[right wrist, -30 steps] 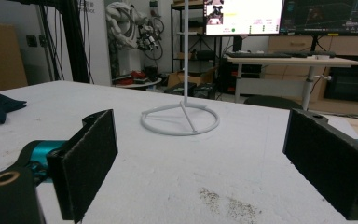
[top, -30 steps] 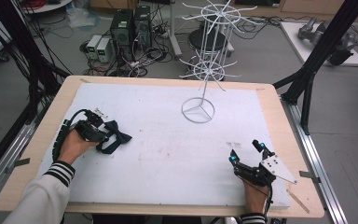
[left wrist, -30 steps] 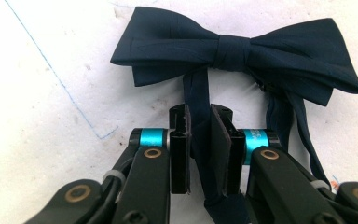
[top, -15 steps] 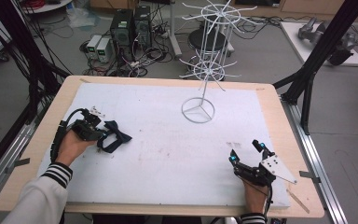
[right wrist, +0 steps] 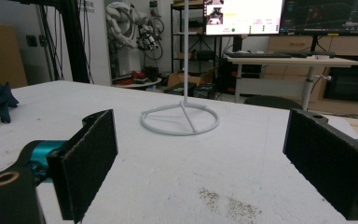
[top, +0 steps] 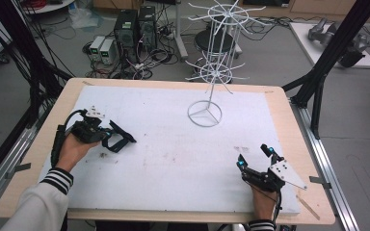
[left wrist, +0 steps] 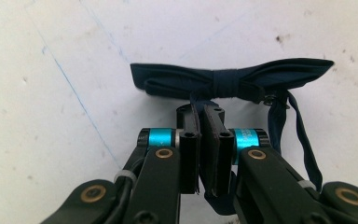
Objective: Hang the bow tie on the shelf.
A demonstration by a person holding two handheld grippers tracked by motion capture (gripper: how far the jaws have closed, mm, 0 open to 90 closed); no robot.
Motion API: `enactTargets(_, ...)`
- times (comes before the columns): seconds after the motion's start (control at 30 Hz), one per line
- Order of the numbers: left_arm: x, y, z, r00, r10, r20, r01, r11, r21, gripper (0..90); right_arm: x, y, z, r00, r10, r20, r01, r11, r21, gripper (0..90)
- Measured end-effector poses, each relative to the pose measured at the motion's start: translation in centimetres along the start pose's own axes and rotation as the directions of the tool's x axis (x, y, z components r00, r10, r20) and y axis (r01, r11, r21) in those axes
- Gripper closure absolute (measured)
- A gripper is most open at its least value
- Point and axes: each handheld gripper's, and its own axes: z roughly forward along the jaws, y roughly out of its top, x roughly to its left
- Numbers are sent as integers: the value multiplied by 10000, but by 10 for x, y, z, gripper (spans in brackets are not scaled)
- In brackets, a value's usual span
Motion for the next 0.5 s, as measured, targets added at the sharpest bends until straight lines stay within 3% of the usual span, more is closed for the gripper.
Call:
enactTargets(0.17,-3,4,-6,10000,29,57,-24,9961,-877,849,-1,0,0,10000,-73,8,73,10000,-40,90)
enactTargets(0.2,-3,4,-6,10000,29,57,-24,9961,-877,849,0,0,0,10000,15,4,-15,10000,8,90)
enactTargets(0.27,-5,6,-8,9999,61,126,-44,9908,-1351,849,0,0,0,10000,3,0,-3,10000,4,90)
enactTargets(0.37,-7,8,-10,9998,108,165,-81,9874,-1580,849,0,0,0,10000,-59,13,59,10000,-36,90)
enactTargets(0.43,-9,10,-11,9998,67,207,-27,9829,-1840,850,-1,0,0,10000,-70,11,70,10000,-44,90)
enactTargets(0.5,-10,13,-14,9994,-56,333,131,9733,-2293,850,0,0,0,10000,9,-7,-9,10000,-4,90)
